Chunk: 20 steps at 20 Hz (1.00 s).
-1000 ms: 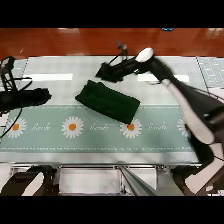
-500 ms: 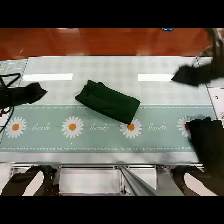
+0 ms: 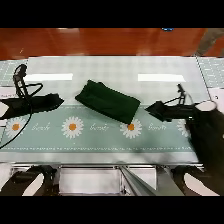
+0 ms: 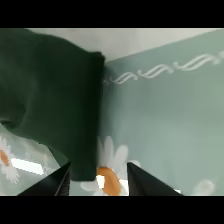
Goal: Fold the shirts.
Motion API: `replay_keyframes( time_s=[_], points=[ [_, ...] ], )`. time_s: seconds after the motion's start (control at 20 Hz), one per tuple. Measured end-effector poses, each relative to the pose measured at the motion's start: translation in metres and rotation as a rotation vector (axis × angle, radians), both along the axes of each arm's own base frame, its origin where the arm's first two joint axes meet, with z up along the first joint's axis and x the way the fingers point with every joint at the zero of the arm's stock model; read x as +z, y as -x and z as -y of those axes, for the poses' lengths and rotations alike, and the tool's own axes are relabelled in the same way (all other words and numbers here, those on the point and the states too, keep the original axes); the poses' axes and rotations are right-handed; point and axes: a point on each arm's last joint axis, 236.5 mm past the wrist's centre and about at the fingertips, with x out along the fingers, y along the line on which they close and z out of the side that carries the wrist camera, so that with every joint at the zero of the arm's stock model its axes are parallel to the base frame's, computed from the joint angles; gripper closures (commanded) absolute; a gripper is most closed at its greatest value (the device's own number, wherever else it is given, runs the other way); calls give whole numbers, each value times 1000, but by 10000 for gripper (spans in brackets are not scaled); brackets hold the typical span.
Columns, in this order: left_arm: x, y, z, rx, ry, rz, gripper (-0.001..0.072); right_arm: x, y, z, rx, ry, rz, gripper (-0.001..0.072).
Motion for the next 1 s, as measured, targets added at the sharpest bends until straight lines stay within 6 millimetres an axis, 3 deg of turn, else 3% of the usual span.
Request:
replay_keyframes(
  time_s=[0.25, 0.45, 0.5, 0.55, 0.6, 0.8, 1.0],
  points=[
    [-3, 0, 2, -2, 2, -2, 690, -36, -8, -48, 73, -62, -91, 297],
    [-4, -1, 2, -2, 2, -3, 690, -44, -23, -80, 138, -78, -96, 333],
    [-5, -1, 2, -2, 2, -6, 690, -44, -28, -88, 153, -82, -92, 421],
    [-5, -1, 2, -2, 2, -7, 690, -45, -32, -95, 168, -82, -88, 597],
    [-6, -1, 2, -2, 1, -10, 690, -43, -36, -102, 183, -88, -83, 687],
    [-9, -2, 3, -2, 1, -17, 690, -20, -55, -127, 262, -114, -16, 688],
    [-9, -2, 2, -1, 1, -17, 690, 38, -79, -138, 371, -79, 117, 688]
  ],
)
